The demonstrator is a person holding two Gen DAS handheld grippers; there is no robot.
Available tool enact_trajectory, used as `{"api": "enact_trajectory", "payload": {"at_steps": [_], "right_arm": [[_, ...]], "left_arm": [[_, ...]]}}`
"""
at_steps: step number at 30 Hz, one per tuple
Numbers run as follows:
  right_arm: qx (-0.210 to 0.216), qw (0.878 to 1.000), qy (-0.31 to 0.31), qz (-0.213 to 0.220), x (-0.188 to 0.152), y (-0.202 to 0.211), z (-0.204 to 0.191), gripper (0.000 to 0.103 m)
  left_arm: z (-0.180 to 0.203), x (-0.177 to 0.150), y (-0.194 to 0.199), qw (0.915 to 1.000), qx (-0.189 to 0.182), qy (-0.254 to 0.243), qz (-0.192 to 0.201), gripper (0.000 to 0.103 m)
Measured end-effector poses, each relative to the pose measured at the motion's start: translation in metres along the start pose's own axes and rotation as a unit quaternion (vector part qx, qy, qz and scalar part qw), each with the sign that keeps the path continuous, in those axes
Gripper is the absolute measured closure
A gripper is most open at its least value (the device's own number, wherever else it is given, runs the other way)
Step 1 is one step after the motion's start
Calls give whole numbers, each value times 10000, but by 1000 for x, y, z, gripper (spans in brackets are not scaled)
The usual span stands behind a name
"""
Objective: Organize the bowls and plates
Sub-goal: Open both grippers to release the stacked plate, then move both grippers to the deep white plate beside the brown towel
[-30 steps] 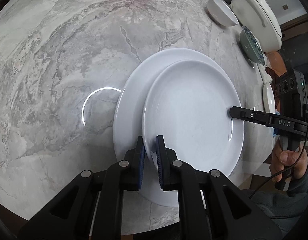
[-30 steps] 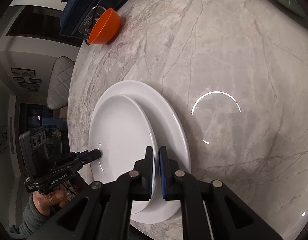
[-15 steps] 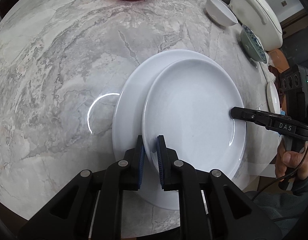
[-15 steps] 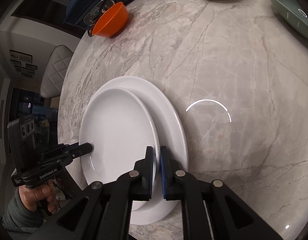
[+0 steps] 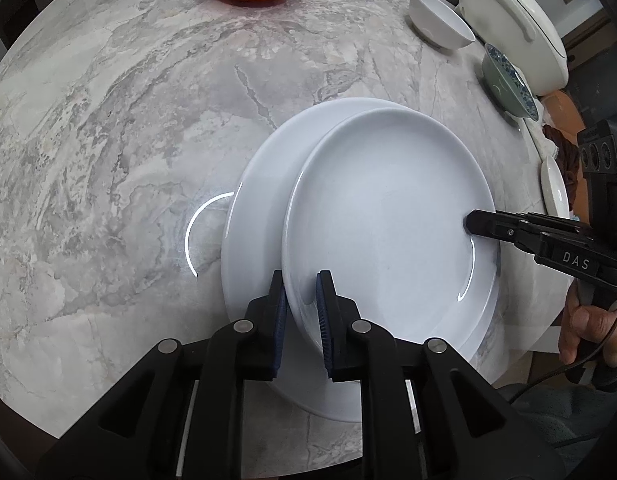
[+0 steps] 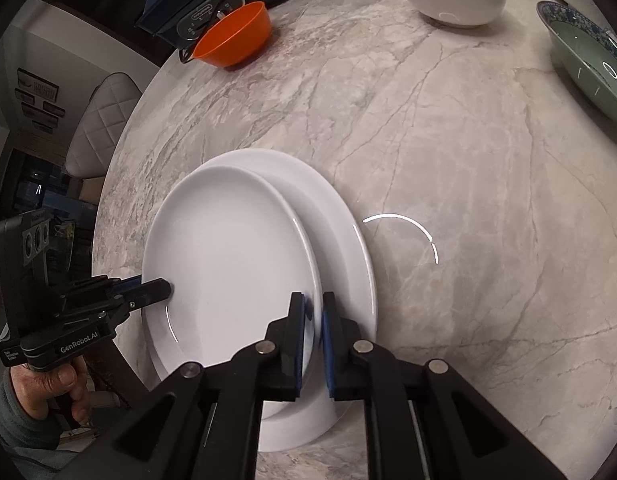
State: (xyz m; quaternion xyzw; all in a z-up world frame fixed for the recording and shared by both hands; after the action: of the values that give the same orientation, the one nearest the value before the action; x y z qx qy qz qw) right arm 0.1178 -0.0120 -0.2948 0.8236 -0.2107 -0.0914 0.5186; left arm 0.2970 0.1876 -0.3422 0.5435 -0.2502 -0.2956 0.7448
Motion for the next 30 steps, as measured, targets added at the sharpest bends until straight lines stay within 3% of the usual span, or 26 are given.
{"api": "enact_trajectory", "payload": {"at_steps": [2, 5, 7, 10, 13, 19, 25, 27, 30], "right_arm": [[-53, 10000, 9, 22, 0, 0, -1, 91], [-130, 9999, 15, 56, -1, 1, -2, 91], [-179, 9998, 36, 70, -2, 1, -3, 91], [-261, 9996, 70, 102, -3, 1, -6, 89], [-344, 9992, 138, 136, -4, 1, -9, 85], [-383, 9989, 115, 231, -5, 5, -10, 76], [-255, 9987, 3, 440, -5, 17, -11, 49], [-68, 9981, -66, 611, -6, 28, -10, 35], [389, 9949, -253, 901, -12, 50, -6, 16]], "left_arm": [[2, 1, 0, 10000, 48, -65, 24, 86], [7, 1, 0, 9999, 18, -149, 50, 75], [14, 3, -1, 9996, -7, -260, 69, 52], [25, 3, -2, 9990, 59, -439, 80, 29], [29, 3, -5, 9984, 118, -539, 91, 22], [27, 5, -3, 9986, 79, -494, 182, 20], [20, 3, 14, 9988, -99, -305, 367, 9], [16, 3, 27, 9985, -129, -198, 485, 0], [15, 5, 53, 9967, -101, -168, 793, 0]]}}
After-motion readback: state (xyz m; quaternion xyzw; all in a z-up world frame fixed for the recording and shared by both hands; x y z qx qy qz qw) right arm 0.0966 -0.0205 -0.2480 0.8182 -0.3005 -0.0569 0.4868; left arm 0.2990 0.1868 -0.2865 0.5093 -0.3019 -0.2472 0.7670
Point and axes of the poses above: each gripper's, at about its wrist camera, not at the fingertips, and y roughly against the way its jaws point, z to its right, x to its top, the point moved 5 cm from there along -y, roughly the way its jaws point, and after that the axes turned 9 degrees about -z, right-handed, at the moved point
